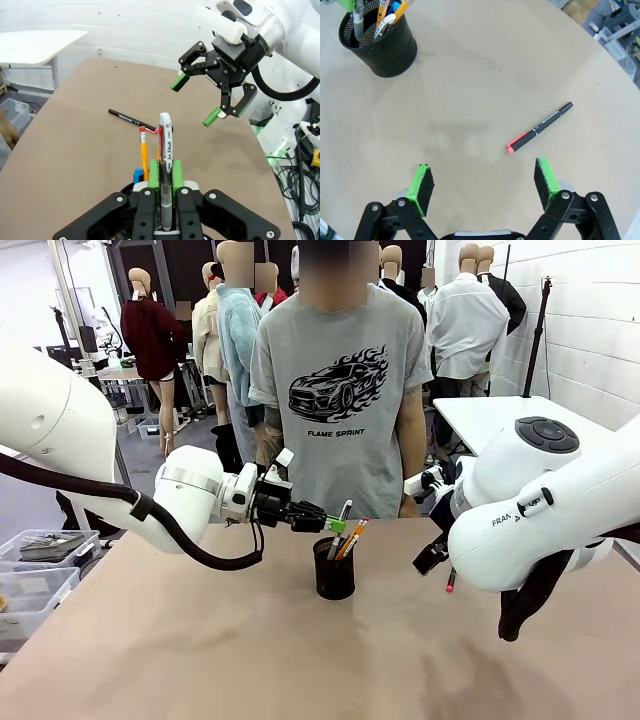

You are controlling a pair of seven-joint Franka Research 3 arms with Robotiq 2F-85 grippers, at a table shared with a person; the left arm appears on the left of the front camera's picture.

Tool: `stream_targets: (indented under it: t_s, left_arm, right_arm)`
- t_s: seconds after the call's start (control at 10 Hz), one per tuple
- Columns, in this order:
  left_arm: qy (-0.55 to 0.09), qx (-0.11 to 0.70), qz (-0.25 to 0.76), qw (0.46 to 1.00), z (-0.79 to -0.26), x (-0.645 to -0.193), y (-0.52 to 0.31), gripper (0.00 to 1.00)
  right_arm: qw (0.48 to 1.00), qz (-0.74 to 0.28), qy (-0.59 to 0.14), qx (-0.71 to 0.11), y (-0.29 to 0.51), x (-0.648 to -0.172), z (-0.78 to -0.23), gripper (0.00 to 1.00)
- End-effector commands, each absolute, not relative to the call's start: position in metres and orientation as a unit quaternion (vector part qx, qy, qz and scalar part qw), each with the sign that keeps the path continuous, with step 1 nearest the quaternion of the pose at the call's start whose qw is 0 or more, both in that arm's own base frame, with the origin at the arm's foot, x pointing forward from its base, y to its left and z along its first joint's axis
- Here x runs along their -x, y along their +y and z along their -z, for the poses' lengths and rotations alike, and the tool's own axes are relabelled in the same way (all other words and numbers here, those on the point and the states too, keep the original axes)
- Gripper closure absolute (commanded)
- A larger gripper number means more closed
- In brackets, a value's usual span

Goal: Place the pens into the pen holder.
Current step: Pick up a writing instrument from the table and place it into the Pen holder.

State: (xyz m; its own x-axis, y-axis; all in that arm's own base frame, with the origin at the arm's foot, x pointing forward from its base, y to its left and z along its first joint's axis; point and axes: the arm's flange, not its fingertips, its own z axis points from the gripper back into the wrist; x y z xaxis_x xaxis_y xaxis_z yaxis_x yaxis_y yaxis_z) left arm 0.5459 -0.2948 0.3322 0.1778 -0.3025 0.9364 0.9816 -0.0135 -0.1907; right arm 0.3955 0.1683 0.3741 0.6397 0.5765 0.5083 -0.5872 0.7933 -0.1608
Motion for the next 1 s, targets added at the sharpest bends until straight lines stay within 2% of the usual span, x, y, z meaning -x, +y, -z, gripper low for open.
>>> stream_targets:
  t_s: [0.0,0.1,0.2,0.3,0.4,0.7,0.9]
  left_arm:
    - [-0.353,0.471,0.531,0.61,-0.333,-0.549,-0.295,1.0]
    - [-0.355,0.469,0.53,0.611,-0.333,-0.548,-0.294,0.95]
    - [-0.354,0.469,0.528,0.613,-0.332,-0.548,-0.295,0.79]
    - [-0.355,0.466,0.527,0.616,-0.332,-0.549,-0.295,0.59]
    - [-0.36,0.464,0.525,0.616,-0.333,-0.548,-0.293,0.54]
    - [-0.367,0.453,0.52,0.624,-0.346,-0.544,-0.286,0.54]
    - [-0.403,0.427,0.517,0.623,-0.368,-0.536,-0.266,0.54]
  right_arm:
    - [0.906,-0.321,-0.277,-0.01,0.168,-0.395,-0.374,0.0]
    - [0.906,-0.321,-0.277,-0.01,0.168,-0.395,-0.374,0.0]
    - [0.906,-0.321,-0.277,-0.01,0.168,-0.395,-0.374,0.0]
    - [0.906,-0.321,-0.277,-0.01,0.168,-0.395,-0.374,0.0]
    - [0.906,-0.321,-0.277,-0.01,0.168,-0.395,-0.374,0.0]
    - [0.906,-0.321,-0.277,-0.01,0.168,-0.395,-0.374,0.0]
    - [0.906,-0.321,-0.277,-0.01,0.168,-0.395,-0.374,0.0]
